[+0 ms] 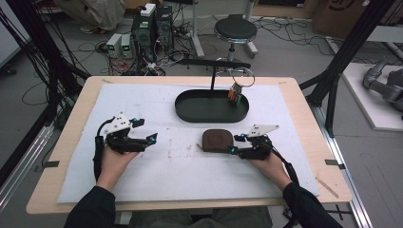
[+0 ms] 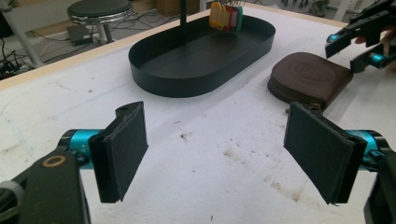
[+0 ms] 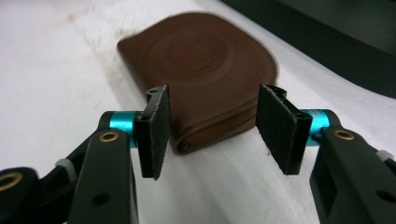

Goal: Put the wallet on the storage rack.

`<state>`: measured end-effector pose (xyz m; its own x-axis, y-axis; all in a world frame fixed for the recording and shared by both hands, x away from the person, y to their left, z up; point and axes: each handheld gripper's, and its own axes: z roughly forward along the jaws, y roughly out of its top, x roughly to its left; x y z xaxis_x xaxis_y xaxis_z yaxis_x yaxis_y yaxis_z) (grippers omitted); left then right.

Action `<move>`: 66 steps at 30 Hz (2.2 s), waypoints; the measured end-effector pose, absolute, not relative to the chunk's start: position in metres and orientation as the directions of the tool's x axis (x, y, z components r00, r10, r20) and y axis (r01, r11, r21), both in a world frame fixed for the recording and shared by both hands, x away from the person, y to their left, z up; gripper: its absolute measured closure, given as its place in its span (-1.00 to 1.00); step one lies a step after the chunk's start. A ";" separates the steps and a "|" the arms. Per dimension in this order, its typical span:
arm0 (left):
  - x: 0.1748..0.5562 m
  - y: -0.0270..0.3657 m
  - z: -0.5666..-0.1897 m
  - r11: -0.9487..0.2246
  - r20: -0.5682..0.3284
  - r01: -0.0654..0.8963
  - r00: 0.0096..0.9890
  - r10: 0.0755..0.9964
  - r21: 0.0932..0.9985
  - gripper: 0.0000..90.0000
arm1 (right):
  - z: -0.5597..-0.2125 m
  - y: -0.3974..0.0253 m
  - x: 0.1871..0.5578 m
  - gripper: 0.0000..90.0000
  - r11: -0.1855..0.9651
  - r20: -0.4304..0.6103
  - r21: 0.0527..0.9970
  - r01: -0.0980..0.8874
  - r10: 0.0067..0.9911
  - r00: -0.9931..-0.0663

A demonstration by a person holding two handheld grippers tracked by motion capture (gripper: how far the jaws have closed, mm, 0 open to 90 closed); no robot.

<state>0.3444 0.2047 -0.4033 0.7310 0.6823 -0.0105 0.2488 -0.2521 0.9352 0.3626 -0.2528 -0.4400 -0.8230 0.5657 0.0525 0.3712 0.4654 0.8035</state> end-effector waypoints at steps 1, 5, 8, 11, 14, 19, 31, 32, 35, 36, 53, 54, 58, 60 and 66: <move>0.344 0.204 -0.403 -0.252 -0.012 0.250 0.732 0.681 0.935 -0.53 | -0.440 -0.255 0.365 0.03 0.443 0.073 0.810 0.383 0.573 -0.816; 0.344 0.204 -0.403 -0.255 -0.010 0.250 0.732 0.682 0.934 -0.53 | -0.441 -0.258 0.371 -0.02 0.411 0.132 0.810 0.418 0.568 -0.813; 0.344 0.204 -0.403 -0.254 -0.011 0.249 0.734 0.679 0.935 -0.53 | -0.439 -0.250 0.364 0.01 0.455 0.095 0.809 0.373 0.524 -0.846; 0.344 0.204 -0.403 -0.252 -0.013 0.250 0.734 0.680 0.935 -0.53 | -0.440 -0.249 0.365 -0.01 0.453 0.080 0.799 0.395 0.571 -0.817; 0.344 0.203 -0.403 -0.253 -0.011 0.248 0.734 0.679 0.935 -0.53 | -0.439 -0.257 0.373 -0.02 0.377 0.151 0.810 0.448 0.605 -0.782; 0.345 0.202 -0.404 -0.255 -0.011 0.251 0.733 0.680 0.934 -0.53 | -0.440 -0.261 0.383 0.01 0.332 0.195 0.795 0.507 0.652 -0.733; 0.345 0.198 -0.404 -0.260 -0.013 0.251 0.743 0.670 0.933 -0.53 | -0.445 -0.257 0.395 0.46 0.329 0.311 0.735 0.593 0.614 -0.725; 0.345 0.198 -0.405 -0.262 -0.012 0.252 0.743 0.669 0.932 -0.53 | -0.445 -0.257 0.395 0.48 0.328 0.313 0.735 0.593 0.612 -0.726; 0.345 0.197 -0.404 -0.264 -0.012 0.251 0.745 0.667 0.931 -0.53 | -0.443 -0.259 0.394 0.83 0.325 0.320 0.740 0.589 0.600 -0.733; 0.345 0.196 -0.404 -0.267 -0.010 0.250 0.747 0.665 0.931 -0.53 | -0.443 -0.259 0.394 0.83 0.325 0.320 0.740 0.589 0.600 -0.733; 0.344 0.194 -0.405 -0.266 -0.015 0.253 0.752 0.659 0.930 -0.53 | -0.441 -0.247 0.398 0.10 0.317 0.301 0.727 0.610 0.650 -0.697; 0.344 0.193 -0.404 -0.263 -0.017 0.251 0.753 0.658 0.931 -0.53 | -0.442 -0.246 0.401 0.09 0.310 0.330 0.705 0.638 0.652 -0.682; 0.344 0.194 -0.405 -0.268 -0.016 0.252 0.756 0.655 0.930 -0.53 | -0.445 -0.249 0.406 0.24 0.282 0.410 0.666 0.690 0.634 -0.655; 0.344 0.193 -0.405 -0.270 -0.017 0.255 0.755 0.655 0.928 -0.53 | -0.444 -0.249 0.405 0.44 0.292 0.415 0.670 0.682 0.615 -0.671; 0.344 0.191 -0.405 -0.268 -0.019 0.253 0.759 0.651 0.929 -0.53 | -0.435 -0.237 0.394 0.82 0.369 0.308 0.727 0.579 0.579 -0.755</move>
<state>0.3441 0.1913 -0.4054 0.7591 0.6507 -0.0192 0.2533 -0.2681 0.9295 0.3936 -0.2372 -0.4348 -0.7553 0.5786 0.3078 0.5789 0.3688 0.7272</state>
